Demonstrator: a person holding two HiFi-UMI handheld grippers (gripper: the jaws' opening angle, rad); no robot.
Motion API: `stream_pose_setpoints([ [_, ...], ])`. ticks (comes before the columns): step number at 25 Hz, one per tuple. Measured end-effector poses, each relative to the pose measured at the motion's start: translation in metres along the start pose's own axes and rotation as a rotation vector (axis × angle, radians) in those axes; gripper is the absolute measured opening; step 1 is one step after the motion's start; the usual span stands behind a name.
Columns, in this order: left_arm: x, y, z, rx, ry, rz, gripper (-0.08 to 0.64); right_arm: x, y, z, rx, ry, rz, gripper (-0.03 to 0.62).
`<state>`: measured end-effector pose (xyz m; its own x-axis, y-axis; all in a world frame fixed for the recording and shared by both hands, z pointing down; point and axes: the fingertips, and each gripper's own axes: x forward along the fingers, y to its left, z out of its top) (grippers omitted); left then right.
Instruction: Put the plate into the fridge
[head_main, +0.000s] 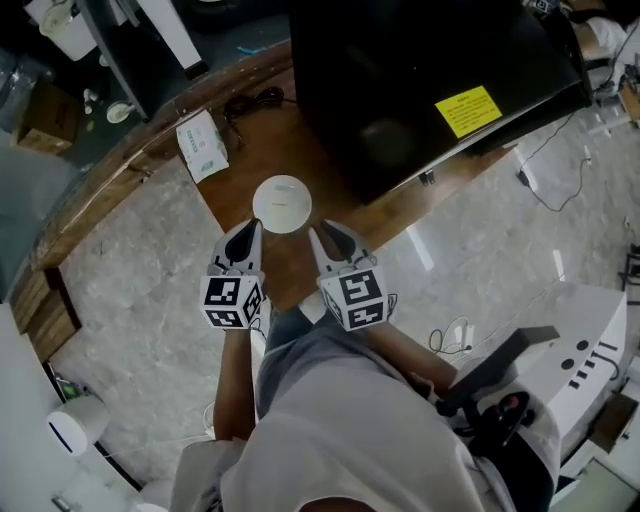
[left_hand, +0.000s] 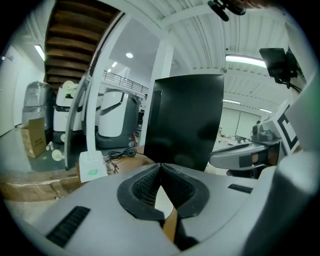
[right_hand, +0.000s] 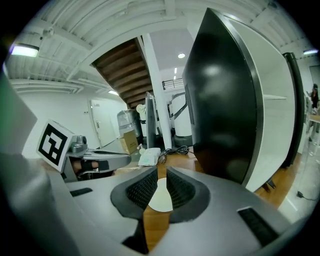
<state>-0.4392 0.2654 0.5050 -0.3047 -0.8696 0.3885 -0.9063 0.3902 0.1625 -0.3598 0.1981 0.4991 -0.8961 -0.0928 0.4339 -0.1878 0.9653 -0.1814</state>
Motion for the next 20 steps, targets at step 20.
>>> stream_pose_setpoints([
  [20,0.125,0.112,-0.093,0.173,0.471,-0.317,0.021,0.091,-0.021,-0.063,0.271,0.122,-0.288,0.063],
])
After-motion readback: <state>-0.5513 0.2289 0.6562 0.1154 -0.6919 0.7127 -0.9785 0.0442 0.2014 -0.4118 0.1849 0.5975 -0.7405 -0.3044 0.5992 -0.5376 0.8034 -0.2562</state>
